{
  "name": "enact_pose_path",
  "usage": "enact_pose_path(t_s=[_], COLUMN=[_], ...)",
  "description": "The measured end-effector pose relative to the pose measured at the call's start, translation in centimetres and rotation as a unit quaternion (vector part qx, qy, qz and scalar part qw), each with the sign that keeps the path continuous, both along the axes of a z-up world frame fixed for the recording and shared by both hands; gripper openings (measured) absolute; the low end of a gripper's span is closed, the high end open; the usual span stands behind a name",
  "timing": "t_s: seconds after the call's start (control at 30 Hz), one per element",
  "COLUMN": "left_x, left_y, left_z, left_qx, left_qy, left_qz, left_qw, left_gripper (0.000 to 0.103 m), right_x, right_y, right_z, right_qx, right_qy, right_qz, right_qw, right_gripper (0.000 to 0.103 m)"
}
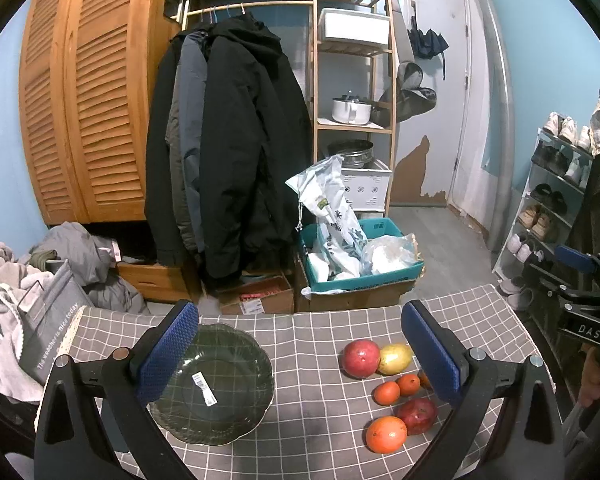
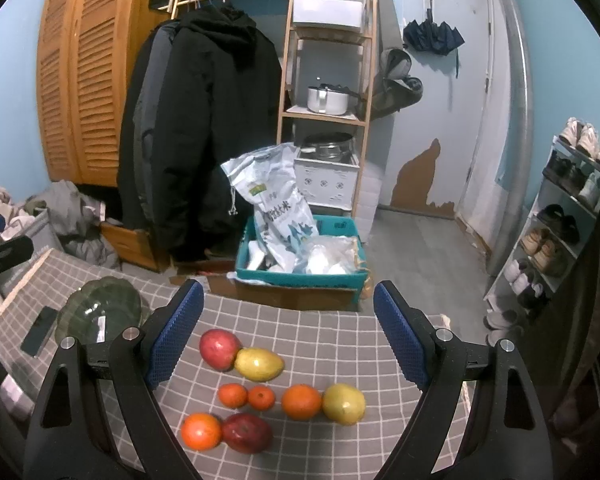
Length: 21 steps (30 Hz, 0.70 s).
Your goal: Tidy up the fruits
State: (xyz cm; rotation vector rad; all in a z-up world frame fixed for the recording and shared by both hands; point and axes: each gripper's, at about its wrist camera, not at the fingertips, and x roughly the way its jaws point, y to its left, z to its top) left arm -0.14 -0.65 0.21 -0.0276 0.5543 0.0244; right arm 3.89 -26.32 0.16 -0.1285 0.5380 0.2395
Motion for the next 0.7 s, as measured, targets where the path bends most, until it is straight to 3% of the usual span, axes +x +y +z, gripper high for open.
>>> enact_pose_path(t_s=[0.7], left_x=[-0.10], left_y=[-0.19], left_z=[-0.15], left_qx=[-0.002], left_qy=[-0.001], left_qz=[0.000], left_qw=[1.0000], left_gripper=[0.102], right_x=[0.01], right_y=[-0.13], right_z=[-0.06], right_qx=[0.006], right_qy=[0.001], right_qz=[0.002], right_qw=[1.000], right_gripper=[0.085])
